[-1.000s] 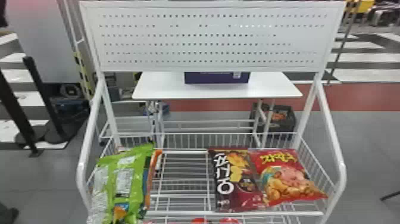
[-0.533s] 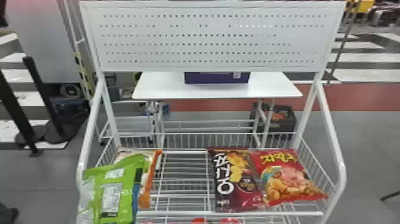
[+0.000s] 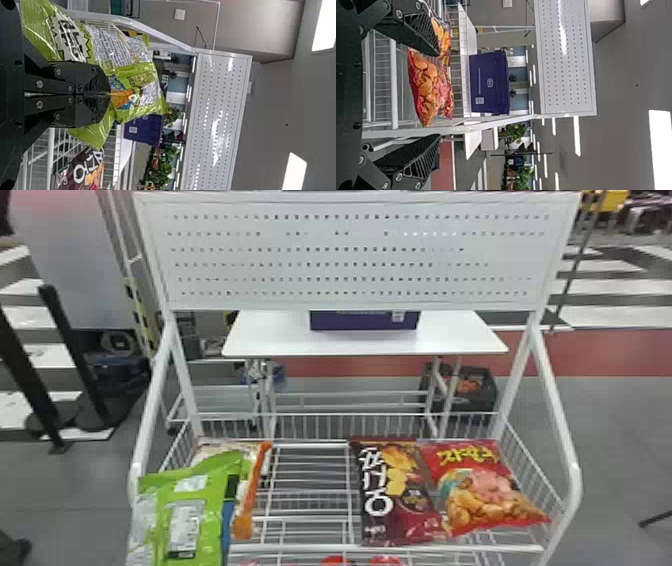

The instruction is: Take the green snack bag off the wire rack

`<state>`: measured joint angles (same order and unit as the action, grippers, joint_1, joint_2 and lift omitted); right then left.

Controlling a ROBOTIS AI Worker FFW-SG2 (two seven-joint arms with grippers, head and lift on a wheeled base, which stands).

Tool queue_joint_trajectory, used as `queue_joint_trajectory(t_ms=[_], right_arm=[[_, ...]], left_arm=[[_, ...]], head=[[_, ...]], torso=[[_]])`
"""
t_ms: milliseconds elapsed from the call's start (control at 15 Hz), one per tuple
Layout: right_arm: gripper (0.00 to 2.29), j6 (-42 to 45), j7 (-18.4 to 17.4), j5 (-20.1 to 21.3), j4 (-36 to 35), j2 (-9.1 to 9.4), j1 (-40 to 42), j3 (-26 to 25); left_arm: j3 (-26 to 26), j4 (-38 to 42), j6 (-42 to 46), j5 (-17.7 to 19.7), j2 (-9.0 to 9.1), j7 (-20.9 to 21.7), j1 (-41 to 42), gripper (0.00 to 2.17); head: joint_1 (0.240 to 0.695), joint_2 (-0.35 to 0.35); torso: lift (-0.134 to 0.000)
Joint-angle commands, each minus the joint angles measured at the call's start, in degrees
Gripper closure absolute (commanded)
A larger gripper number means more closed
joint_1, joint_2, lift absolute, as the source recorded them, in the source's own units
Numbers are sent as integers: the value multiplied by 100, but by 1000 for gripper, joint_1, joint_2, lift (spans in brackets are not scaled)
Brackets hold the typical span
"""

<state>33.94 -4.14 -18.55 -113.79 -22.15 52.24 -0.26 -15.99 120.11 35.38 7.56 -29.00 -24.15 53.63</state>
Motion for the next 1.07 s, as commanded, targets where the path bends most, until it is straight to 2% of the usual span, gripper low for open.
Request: queue_joint_trajectory(t_ms=[0, 1000], right_arm=[[171, 20, 0, 0, -3, 0, 15, 0], [171, 178, 0, 0, -47, -9, 129, -9]], left_arm=[[0, -5, -1, 8, 9, -2, 7, 1555], [9, 21, -1, 8, 9, -2, 51, 1555]], head=[[499, 0], [499, 0]], torso=[[0], [0]])
